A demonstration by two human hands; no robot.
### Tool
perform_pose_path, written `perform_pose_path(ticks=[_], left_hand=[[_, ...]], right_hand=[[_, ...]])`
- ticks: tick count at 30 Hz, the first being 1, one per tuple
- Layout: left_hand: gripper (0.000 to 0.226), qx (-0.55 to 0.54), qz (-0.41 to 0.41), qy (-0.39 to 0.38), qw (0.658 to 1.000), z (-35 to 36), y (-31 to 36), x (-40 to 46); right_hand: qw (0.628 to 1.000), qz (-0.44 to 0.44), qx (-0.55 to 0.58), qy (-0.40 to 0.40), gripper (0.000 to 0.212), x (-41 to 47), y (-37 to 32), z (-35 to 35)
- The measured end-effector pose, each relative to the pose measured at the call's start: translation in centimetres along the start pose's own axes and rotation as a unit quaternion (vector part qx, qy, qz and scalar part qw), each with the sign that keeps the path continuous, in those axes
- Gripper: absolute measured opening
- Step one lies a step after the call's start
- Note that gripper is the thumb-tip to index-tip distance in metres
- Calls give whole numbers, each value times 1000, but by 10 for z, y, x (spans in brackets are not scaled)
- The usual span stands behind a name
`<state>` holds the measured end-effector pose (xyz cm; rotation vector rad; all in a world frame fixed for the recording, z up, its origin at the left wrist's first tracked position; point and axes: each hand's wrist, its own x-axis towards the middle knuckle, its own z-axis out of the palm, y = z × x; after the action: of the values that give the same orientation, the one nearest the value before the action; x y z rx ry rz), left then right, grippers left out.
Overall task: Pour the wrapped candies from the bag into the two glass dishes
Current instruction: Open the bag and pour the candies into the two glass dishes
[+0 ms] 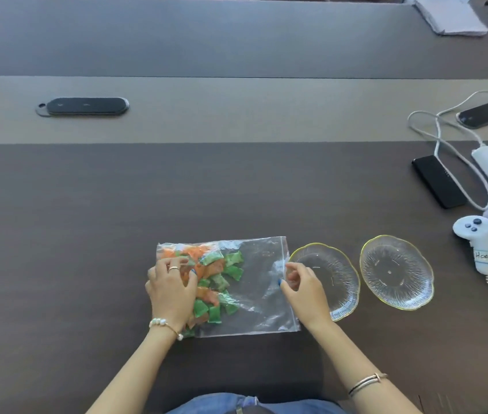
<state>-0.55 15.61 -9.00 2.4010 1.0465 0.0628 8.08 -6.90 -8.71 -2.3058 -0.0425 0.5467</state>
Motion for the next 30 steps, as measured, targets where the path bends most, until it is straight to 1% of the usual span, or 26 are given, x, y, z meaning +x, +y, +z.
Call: perform_pose_path(ticks=[2,5,7,9,11,14,16,17,20,22,24,26,28,30], left_hand=[[40,4,-38,-3,999,-6,-13,5],[54,-15,-85,-47,995,-11,-27,10],[60,-26,-87,-76,993,-10,-29,10],[65,-41,-67,-80,994,-8,-28,9],[71,-78,-68,-73,992,-9,-27,11],[80,-164,-130,-89,974,-11,-34,22],[74,-209,-176,-116,955,-13,-41,29],[67,-211,-182,-133,951,-14,-43,31],[41,-196,-138,-167,956,-18,-46,31],[30,-197,-89,-171,961,-17,-49,23],[25,-193,-54,-162,966,-16,-51,13],[22,-211,-48,-142,966,-16,-52,9],[23,-239,-69,-121,961,-18,-52,9],[27,-285,-109,-108,946,-23,-47,10]], right_hand=[[1000,4,-10,16,29,2,-4,5],[999,12,-33,35,32,4,-10,13],[997,23,-59,47,33,4,-14,18],[995,30,-81,50,33,3,-19,23],[994,34,-86,50,36,1,-23,30],[995,34,-80,45,36,-3,-28,38],[998,26,-60,26,28,-6,-32,41],[999,17,-46,13,25,-8,-34,43],[1000,-18,-1,-15,21,-11,-44,44],[999,-40,17,-14,19,-12,-52,43],[997,-56,43,-10,20,-13,-59,41],[995,-71,66,-9,27,-15,-65,38],[994,-83,70,-7,31,-17,-69,34],[992,-88,93,0,27,-17,-71,29]])
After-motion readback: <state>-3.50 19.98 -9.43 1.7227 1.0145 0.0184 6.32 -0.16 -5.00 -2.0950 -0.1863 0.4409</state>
